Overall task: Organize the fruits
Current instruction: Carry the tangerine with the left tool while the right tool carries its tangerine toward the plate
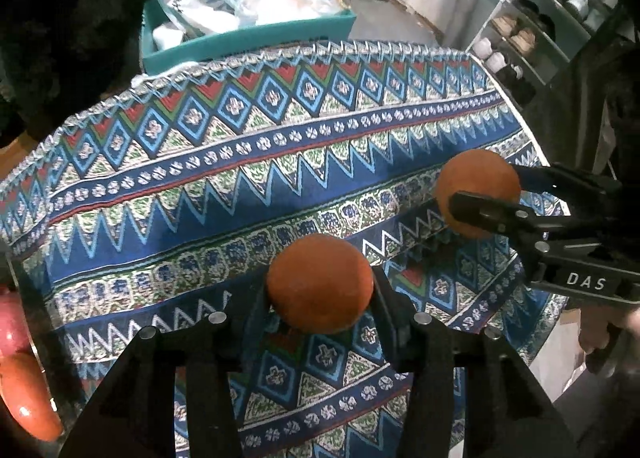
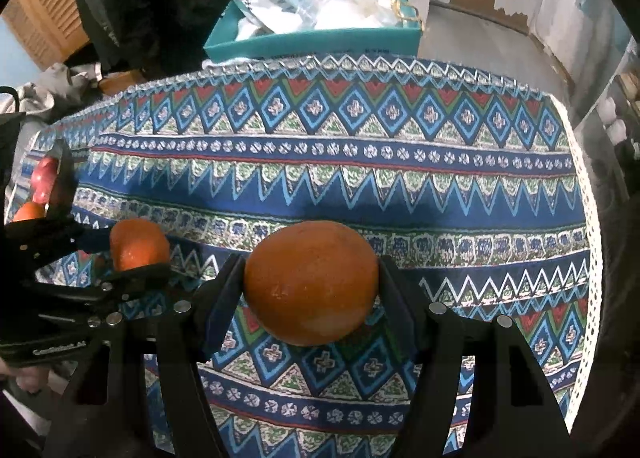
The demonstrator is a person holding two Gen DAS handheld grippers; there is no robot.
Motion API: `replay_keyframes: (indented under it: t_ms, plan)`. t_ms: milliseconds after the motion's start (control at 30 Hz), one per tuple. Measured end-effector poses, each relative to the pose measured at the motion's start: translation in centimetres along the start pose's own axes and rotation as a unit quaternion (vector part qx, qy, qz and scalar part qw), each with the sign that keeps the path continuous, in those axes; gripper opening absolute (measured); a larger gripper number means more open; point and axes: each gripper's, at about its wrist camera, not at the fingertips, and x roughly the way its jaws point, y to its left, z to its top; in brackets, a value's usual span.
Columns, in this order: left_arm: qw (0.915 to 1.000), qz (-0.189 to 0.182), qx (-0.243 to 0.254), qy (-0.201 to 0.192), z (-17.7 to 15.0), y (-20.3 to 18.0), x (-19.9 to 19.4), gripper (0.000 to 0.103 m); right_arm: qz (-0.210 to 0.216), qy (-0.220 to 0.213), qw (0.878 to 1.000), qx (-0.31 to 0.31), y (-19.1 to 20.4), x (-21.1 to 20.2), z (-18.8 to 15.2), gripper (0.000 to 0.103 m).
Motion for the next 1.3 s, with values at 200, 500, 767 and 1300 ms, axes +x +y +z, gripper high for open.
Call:
replay_keyframes:
  t_ms: [200, 500, 767, 1300]
  plan:
    - [0.9998, -0.003, -0.010, -0.018, -0.1, 0.5, -2.5, 0.049, 0.003, -0.016, 1.000, -0.006, 0.8, -1.5, 0.6, 0.067]
    - [0.9985, -0.002, -0.017, -0.051, -0.4, 0.8, -6.2, 0.049, 0.016, -0.052, 0.998, -0.025, 3.1, -4.7, 1.7, 0.067]
    - [0.9963, 0.005, -0.029, -0.080, -0.9, 2.0, -9.7, 0.049, 0.029, -0.079, 0.996, -0.041, 5.3, -7.0, 2.7, 0.067]
    - [0.9872, 0.029, -0.047, -0.149, -2.5, 5.2, -17.3, 0.049, 0.060, -0.125, 0.987, -0.083, 11.2, -11.1, 4.5, 0.067]
